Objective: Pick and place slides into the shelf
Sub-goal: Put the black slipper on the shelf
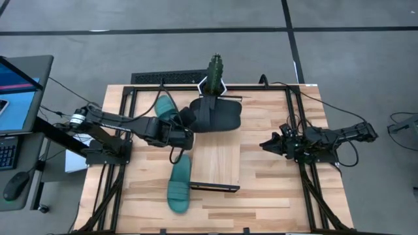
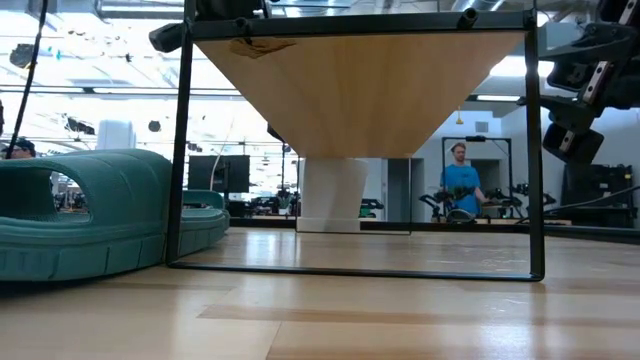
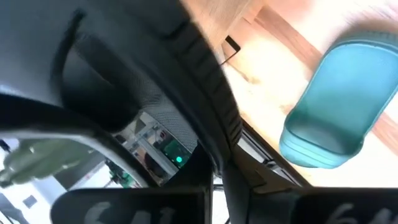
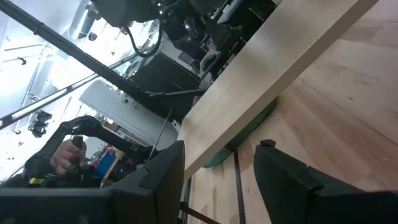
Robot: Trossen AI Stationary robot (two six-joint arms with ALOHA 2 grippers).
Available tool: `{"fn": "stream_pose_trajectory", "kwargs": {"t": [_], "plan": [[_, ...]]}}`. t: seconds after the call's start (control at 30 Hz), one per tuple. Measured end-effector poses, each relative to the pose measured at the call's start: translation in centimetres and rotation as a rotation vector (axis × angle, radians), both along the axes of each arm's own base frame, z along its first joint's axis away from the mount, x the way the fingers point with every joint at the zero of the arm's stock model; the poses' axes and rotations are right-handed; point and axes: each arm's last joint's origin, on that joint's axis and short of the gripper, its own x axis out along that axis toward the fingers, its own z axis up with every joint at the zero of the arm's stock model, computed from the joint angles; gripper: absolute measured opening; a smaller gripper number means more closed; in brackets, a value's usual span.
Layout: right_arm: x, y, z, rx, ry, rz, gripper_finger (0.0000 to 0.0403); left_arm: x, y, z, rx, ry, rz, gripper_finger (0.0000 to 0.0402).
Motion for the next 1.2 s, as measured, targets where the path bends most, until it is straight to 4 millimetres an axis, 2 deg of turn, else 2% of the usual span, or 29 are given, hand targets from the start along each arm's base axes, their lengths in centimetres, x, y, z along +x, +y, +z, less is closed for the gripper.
{"fn": "stream_pose_trajectory", "kwargs": {"t": [0.33, 0.77, 1.2], "plan": [[0.1, 0.0, -0.2, -0.004, 0.022, 0.008, 0.0178, 0.9, 1.1, -0.6, -0.024, 0.047, -0.025, 0.0], [0.2, 0.1, -0.4, -0.005, 0.042, 0.022, 0.0178, 2.3, 1.1, -2.1, -0.052, 0.062, -0.032, 0.0], [0.2, 0.1, -0.4, -0.006, 0.047, 0.022, 0.0178, 2.2, 1.6, -2.1, -0.058, 0.059, -0.003, 0.0]]}}
